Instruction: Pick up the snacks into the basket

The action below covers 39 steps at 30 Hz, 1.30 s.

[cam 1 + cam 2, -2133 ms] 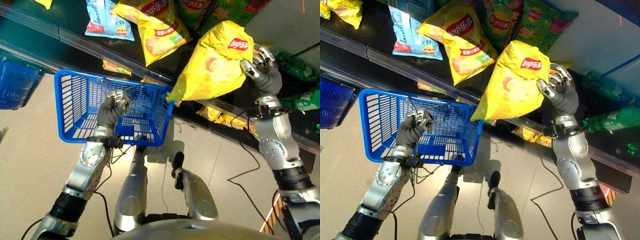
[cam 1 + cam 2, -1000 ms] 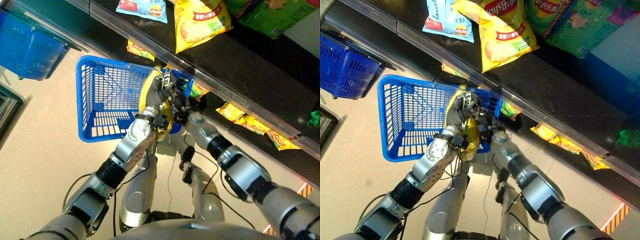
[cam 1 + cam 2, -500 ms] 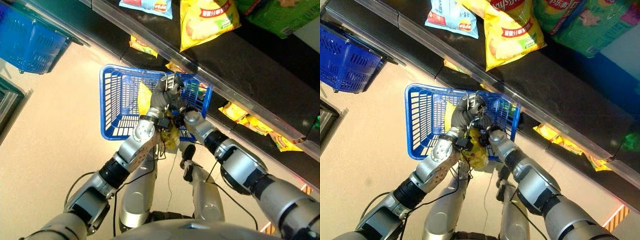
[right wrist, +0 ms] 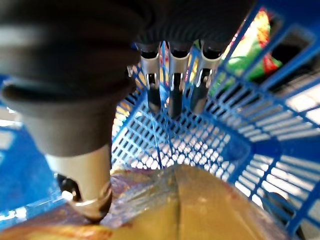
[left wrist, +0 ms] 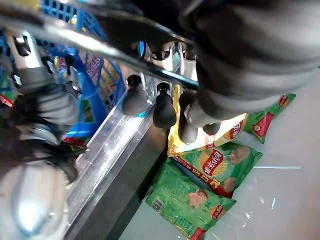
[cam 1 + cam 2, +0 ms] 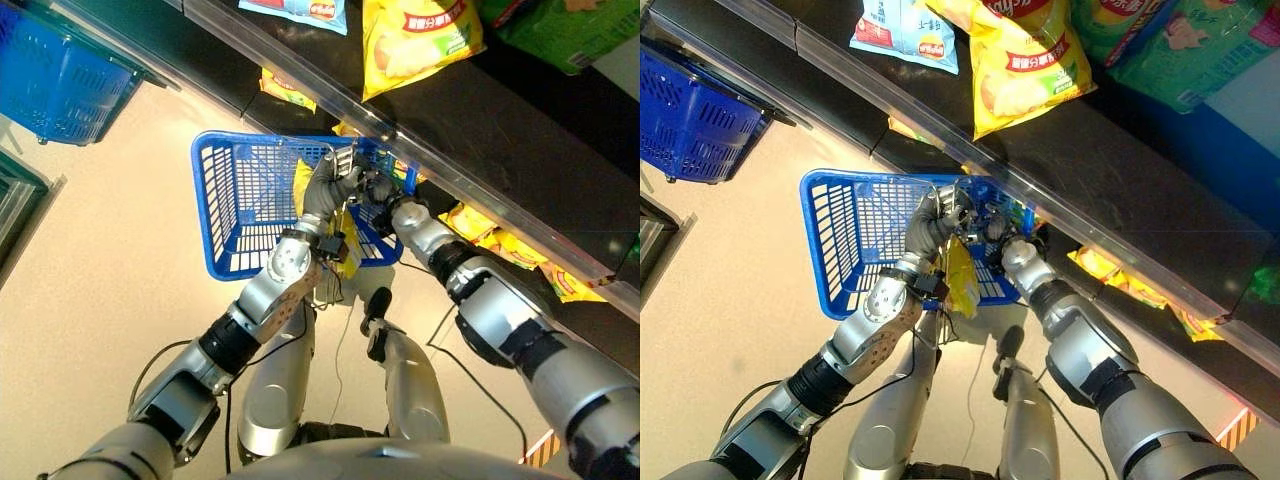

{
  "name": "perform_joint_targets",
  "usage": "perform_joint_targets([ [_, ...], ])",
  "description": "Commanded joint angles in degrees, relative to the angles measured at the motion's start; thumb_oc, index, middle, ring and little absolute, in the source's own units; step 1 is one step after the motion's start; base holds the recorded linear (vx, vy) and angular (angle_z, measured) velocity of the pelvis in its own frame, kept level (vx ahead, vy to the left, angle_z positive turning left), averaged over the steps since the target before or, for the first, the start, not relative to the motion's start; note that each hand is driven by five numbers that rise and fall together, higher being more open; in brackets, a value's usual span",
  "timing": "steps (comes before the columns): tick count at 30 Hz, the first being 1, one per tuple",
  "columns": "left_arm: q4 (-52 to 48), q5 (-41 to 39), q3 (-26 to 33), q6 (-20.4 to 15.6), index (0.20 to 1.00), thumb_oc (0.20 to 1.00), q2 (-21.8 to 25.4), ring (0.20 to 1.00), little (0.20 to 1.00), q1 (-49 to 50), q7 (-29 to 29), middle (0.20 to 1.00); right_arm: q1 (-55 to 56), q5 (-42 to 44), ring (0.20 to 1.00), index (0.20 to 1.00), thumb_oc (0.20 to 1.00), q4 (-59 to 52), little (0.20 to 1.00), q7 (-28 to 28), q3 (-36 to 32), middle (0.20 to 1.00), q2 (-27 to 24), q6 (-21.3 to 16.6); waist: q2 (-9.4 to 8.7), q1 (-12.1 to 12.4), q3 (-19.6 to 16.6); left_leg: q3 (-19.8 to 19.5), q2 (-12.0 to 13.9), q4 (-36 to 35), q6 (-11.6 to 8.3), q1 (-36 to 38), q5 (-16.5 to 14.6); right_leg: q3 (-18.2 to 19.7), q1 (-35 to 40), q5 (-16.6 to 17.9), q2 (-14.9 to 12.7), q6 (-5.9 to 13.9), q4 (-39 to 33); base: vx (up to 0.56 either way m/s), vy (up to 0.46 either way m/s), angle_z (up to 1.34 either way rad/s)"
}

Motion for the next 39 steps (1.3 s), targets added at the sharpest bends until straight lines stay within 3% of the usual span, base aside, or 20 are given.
perform_joint_targets([
  [1,-13.7,0.7,3.0,-8.0,0.200,0.200,-2.9,0.200,0.200,-7.2,-4.5,0.200,-3.1,-1.4,1.000,1.000,1.000,-5.3,1.000,-2.7,-3.2,1.000,-4.6,-2.2,-1.18,-0.1,-1.2,5.9,0.6,4.5,-0.44,4.2,-9.4,3.3,1.1,8.5,-2.8,1.90,-8.1,0.05,0.012,-0.01],
  [3,-13.2,-1.0,3.7,-7.6,0.200,0.200,-0.4,0.200,0.200,-4.1,-6.7,0.200,-1.2,-1.9,1.000,1.000,1.000,-4.8,1.000,-1.7,-4.4,1.000,-9.9,-2.3,-1.61,-0.5,-3.3,6.1,0.9,4.1,-0.44,5.4,-9.6,3.4,2.5,8.8,-2.7,2.13,-9.2,0.06,0.014,0.00],
  [7,-13.4,-2.1,4.3,-7.1,0.200,0.200,1.5,0.200,0.200,-0.1,-9.2,0.200,0.0,-2.1,1.000,1.000,1.000,-5.5,1.000,-0.6,-5.3,1.000,-13.9,-2.5,-1.96,-0.8,-5.2,6.4,1.4,3.2,-0.45,7.1,-9.6,3.4,4.2,9.2,-2.6,2.30,-10.4,0.03,0.008,-0.05],
  [8,-14.2,-2.5,6.8,-7.4,0.200,0.200,1.9,0.200,0.200,3.2,-9.3,0.200,9.7,-3.7,1.000,1.000,1.000,-12.7,1.000,-0.5,-5.4,1.000,-14.8,-4.0,-2.29,-1.4,-5.4,7.0,1.8,3.0,-0.41,7.7,-9.8,3.9,4.4,9.3,-2.2,2.41,-10.6,0.04,0.057,-0.14],
  [9,-14.8,-2.3,9.9,-7.0,0.200,0.200,2.9,0.200,0.200,7.3,-9.4,0.200,19.4,-9.2,1.000,1.000,1.000,-29.0,1.000,-1.6,-5.0,1.000,-11.7,-2.7,-2.80,-2.8,-5.9,8.1,2.4,2.4,-0.20,8.5,-9.7,4.9,4.5,9.6,-1.7,2.48,-11.0,0.01,0.078,-0.08],
  [10,-14.8,-2.3,11.5,-5.8,0.200,0.200,3.0,0.200,0.200,9.0,-9.6,0.200,24.5,-12.2,1.000,1.000,1.000,-34.3,1.000,-0.4,-6.3,1.000,-9.9,-2.7,-2.98,-3.7,-6.6,8.4,2.4,1.9,-0.04,8.7,-9.5,5.4,4.3,9.9,-1.6,2.57,-11.4,0.05,0.079,-0.14],
  [12,-15.0,-3.2,13.2,-4.7,0.200,0.200,3.5,0.200,0.200,12.4,-9.9,0.200,33.1,-17.0,1.000,1.000,1.000,-40.3,1.000,1.9,-9.3,1.000,-10.7,-2.1,-2.89,-4.5,-8.3,8.5,2.5,1.1,0.07,9.8,-9.5,5.3,5.6,9.8,-1.7,2.69,-12.3,0.09,0.028,-0.41],
  [15,-14.4,-3.7,13.9,-4.5,0.200,0.200,3.2,0.200,0.200,14.9,-10.5,0.200,38.3,-16.6,1.000,1.000,1.000,-45.2,1.000,3.5,-12.7,1.000,-12.6,-2.7,-3.00,-5.0,-9.8,8.1,2.6,0.2,0.11,10.9,-9.5,4.8,6.7,9.7,-1.9,2.78,-13.0,0.08,0.008,-0.26],
  [21,-13.0,-2.1,22.6,-4.1,0.200,0.200,6.0,0.200,0.200,26.5,-15.0,0.200,55.8,-3.0,1.000,1.000,1.000,-59.8,1.000,13.3,-23.6,1.000,-21.4,-6.9,-3.89,-7.2,-14.7,10.2,2.8,-0.2,0.44,14.9,-11.1,6.1,10.4,11.0,-2.2,3.81,-16.1,0.10,0.071,-0.09],
  [22,-12.4,-2.2,24.8,-4.4,0.200,0.200,6.0,0.200,0.200,29.1,-15.9,0.200,58.8,3.5,1.000,1.000,1.000,-62.4,1.000,16.9,-25.9,1.000,-23.3,-7.4,-4.27,-7.9,-16.1,11.3,2.7,-0.2,0.48,15.9,-11.8,7.1,10.9,11.9,-2.3,4.22,-17.2,0.08,0.099,-0.20],
  [28,-12.2,-1.5,29.9,-5.0,0.200,0.200,5.7,0.200,0.200,33.3,-17.0,0.200,62.1,15.7,1.000,1.000,1.000,-68.5,1.000,23.9,-29.5,1.000,-27.1,-6.9,-5.25,-8.9,-18.9,14.5,2.7,-1.5,1.08,17.2,-12.3,10.3,10.0,15.2,-2.3,5.16,-19.9,0.02,0.091,-0.29],
  [30,-12.2,-1.1,31.2,-5.0,0.200,0.200,4.9,0.200,0.200,34.4,-17.4,0.200,63.5,20.6,1.000,1.000,1.000,-69.5,1.000,26.1,-32.3,1.000,-26.2,-6.2,-5.69,-9.3,-19.6,15.4,2.9,-1.6,1.17,17.7,-12.5,11.3,9.7,15.7,-1.9,5.33,-20.2,0.01,0.042,-0.45],
  [32,-11.5,0.1,33.1,-5.5,0.200,0.200,3.8,0.200,0.200,34.7,-16.8,0.200,63.9,24.5,1.000,1.000,1.000,-67.5,1.000,24.9,-36.2,1.000,-20.8,-6.6,-5.56,-9.5,-19.7,16.2,3.3,-0.5,1.56,17.9,-13.3,11.9,9.3,15.2,-1.3,5.46,-19.5,-0.02,0.034,-0.31],
  [35,-10.5,-0.1,34.8,-6.0,0.200,0.200,2.4,0.200,0.200,35.5,-16.1,0.200,63.2,26.3,1.000,1.000,1.000,-64.2,1.000,18.9,-41.9,1.000,-12.0,-10.0,-4.88,-9.5,-20.0,16.6,3.7,0.1,2.19,18.8,-13.7,13.1,9.6,14.1,-1.3,5.16,-17.5,-0.01,-0.015,-0.61],
  [39,-9.2,1.1,34.5,-5.9,0.200,0.200,2.2,0.200,0.200,35.1,-15.1,0.200,61.3,22.8,1.000,1.000,1.000,-63.2,1.000,11.1,-46.0,1.000,-5.5,-13.9,-2.62,-9.9,-21.6,15.8,5.0,-0.9,1.87,20.4,-13.3,14.0,11.2,13.0,-3.4,5.02,-15.5,-0.01,-0.108,-0.15],
])
